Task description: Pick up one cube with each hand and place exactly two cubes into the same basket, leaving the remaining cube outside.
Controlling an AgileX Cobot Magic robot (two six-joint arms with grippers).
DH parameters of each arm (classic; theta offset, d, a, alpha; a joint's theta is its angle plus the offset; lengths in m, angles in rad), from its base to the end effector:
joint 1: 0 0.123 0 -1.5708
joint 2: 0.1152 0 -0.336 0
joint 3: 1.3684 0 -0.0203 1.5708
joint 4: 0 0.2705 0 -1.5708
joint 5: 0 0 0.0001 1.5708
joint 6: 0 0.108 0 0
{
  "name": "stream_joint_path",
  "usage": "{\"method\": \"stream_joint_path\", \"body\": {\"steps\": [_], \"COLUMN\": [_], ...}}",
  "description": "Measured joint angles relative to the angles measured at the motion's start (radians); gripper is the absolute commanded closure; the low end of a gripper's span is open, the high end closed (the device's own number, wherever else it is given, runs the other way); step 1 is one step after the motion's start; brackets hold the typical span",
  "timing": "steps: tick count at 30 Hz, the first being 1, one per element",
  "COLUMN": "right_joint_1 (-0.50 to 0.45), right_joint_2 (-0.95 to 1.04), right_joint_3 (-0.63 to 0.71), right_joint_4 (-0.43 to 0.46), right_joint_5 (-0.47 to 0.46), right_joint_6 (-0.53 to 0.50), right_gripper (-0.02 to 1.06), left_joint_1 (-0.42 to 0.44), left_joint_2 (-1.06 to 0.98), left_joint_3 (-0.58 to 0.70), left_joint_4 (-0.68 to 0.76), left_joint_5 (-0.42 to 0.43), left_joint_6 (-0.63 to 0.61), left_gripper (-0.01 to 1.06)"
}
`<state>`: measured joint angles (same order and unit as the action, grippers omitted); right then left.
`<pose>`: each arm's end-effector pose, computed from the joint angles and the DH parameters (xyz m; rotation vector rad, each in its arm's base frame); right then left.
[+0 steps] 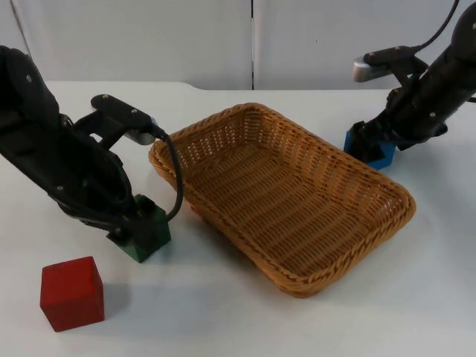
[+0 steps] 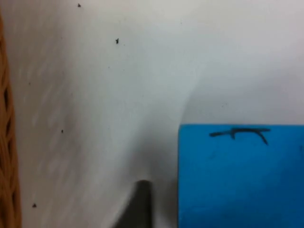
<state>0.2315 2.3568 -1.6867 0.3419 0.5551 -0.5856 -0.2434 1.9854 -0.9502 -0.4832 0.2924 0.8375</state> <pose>0.5285 0.1442 0.1043 -0.7444 2.5644 0.2188 0.3672 -0.1061 0.1050 0.8707 2.6275 -0.1533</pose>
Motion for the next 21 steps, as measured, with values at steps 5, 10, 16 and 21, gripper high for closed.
{"method": "stream_joint_path", "body": {"steps": [5, 10, 16, 21], "right_joint_1": [0.000, 0.000, 0.000, 0.000], "right_joint_2": [0.000, -0.016, -0.125, -0.241], "right_joint_3": [0.000, 0.000, 0.000, 0.000], "right_joint_4": [0.000, 0.000, 0.000, 0.000], "right_joint_5": [-0.004, 0.022, 0.055, 0.076], "right_joint_6": [0.000, 0.000, 0.000, 0.000], "right_gripper": [0.85, 1.04, 1.05, 1.05], "left_joint_1": [0.000, 0.000, 0.000, 0.000], "left_joint_2": [0.000, -0.002, -0.061, -0.163], "left_joint_3": [0.000, 0.000, 0.000, 0.000], "left_joint_4": [-0.013, -0.015, -0.017, -0.017], "left_joint_5": [0.000, 0.000, 0.024, 0.036], "left_joint_6": [0.000, -0.014, -0.025, -0.025], "left_gripper": [0.94, 1.05, 1.05, 1.05]}}
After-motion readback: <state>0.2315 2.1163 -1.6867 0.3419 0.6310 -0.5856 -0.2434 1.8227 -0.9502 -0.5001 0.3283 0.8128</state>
